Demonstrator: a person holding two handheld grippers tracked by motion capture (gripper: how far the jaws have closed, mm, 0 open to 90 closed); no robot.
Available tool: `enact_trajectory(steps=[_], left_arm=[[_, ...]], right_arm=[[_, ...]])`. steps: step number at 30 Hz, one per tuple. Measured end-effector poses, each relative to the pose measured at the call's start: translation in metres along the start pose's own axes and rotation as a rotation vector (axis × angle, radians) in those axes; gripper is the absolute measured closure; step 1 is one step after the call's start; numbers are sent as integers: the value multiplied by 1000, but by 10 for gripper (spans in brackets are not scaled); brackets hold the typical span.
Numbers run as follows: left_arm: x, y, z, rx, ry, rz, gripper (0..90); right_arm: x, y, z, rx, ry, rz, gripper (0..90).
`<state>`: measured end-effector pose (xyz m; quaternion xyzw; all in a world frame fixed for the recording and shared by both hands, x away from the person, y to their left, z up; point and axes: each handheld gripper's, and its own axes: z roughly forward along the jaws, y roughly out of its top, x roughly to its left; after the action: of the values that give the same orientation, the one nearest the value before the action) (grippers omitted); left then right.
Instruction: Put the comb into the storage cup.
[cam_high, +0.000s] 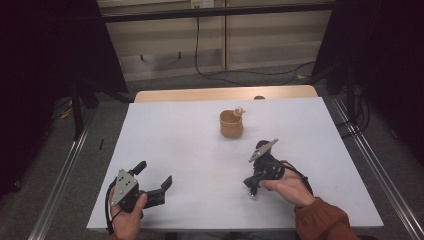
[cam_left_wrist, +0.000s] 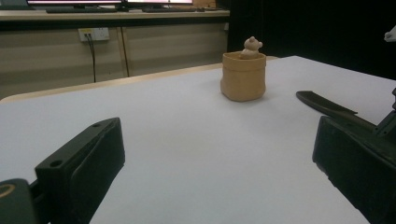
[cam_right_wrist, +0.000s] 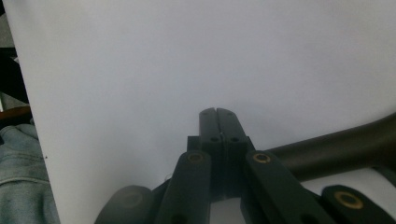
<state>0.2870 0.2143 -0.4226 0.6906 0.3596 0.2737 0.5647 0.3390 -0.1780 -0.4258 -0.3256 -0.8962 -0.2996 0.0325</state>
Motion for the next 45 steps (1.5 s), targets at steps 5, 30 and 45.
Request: enact_trajectory(steps=[5,30,45], left_arm=[[0,0,0,1,0,3,24],[0,0,0,4,3,3,24],[0,0,0,5,2,5,24]], right_arm=[[2,-3,-1,-3,20,-6,900],[11,-13,5,36,64,-31,900],[9,-26,-2,31,52,-6,900]])
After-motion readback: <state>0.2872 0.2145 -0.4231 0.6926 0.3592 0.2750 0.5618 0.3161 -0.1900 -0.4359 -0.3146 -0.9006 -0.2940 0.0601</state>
